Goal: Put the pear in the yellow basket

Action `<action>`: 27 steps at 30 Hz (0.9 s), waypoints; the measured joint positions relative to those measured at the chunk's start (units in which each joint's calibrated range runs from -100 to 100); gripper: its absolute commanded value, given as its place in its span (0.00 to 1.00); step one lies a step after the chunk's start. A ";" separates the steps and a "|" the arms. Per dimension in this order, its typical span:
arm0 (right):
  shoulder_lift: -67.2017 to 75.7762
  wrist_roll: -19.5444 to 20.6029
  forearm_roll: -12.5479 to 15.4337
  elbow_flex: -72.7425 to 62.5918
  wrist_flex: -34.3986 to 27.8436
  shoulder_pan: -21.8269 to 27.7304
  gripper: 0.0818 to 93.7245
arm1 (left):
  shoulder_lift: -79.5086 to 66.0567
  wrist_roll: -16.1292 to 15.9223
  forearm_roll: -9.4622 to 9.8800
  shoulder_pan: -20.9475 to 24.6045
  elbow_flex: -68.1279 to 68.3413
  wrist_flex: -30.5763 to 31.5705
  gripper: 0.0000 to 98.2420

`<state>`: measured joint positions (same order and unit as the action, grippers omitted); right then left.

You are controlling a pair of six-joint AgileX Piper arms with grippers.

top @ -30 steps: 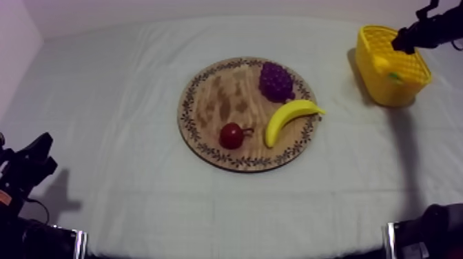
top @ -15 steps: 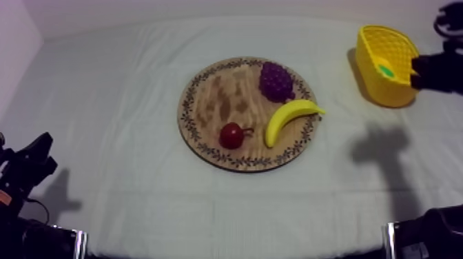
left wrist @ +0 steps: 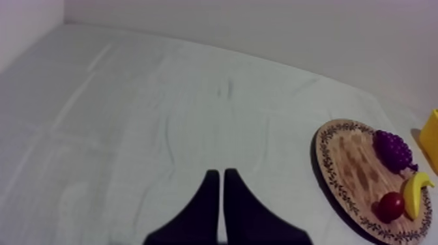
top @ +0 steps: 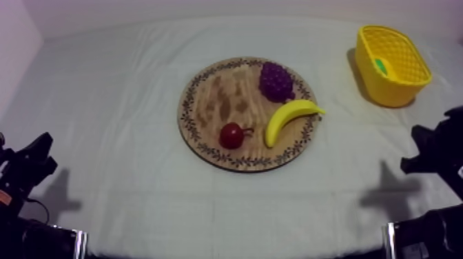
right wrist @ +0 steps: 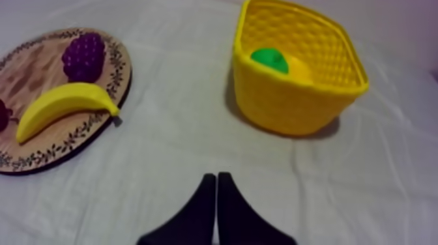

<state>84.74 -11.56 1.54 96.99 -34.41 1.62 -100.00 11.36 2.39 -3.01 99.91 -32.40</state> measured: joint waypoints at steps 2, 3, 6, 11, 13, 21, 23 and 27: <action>3.56 0.78 0.00 1.86 -2.26 0.20 0.00 | 0.00 0.00 0.00 0.00 0.00 0.00 0.00; 5.18 1.21 -0.01 2.25 -3.37 0.29 0.00 | 0.00 0.00 0.00 0.00 0.00 0.00 0.00; 8.86 2.97 -0.14 2.30 -4.56 0.33 0.00 | 0.00 0.00 0.00 0.00 0.00 0.00 0.00; 10.81 2.33 -0.41 2.62 -4.39 -0.15 0.00 | 0.00 0.00 0.00 0.00 0.00 0.00 0.00; 10.81 0.78 -0.48 2.69 -4.39 -0.25 0.00 | 0.00 0.00 0.00 0.00 0.00 0.00 0.00; 10.87 -2.59 -0.48 2.76 -4.14 -0.32 0.00 | 0.00 0.03 0.00 0.00 0.00 0.00 0.00; 10.87 -1.89 -0.48 2.76 -4.14 -0.32 0.00 | 0.00 0.03 0.00 0.00 0.00 0.00 0.00; 10.87 -1.50 -0.48 2.76 -4.14 -0.32 0.00 | 0.00 0.03 0.00 0.00 0.00 0.00 0.00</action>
<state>95.62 -13.06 1.06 99.75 -38.54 1.30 -100.00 11.39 2.39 -3.01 99.91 -32.40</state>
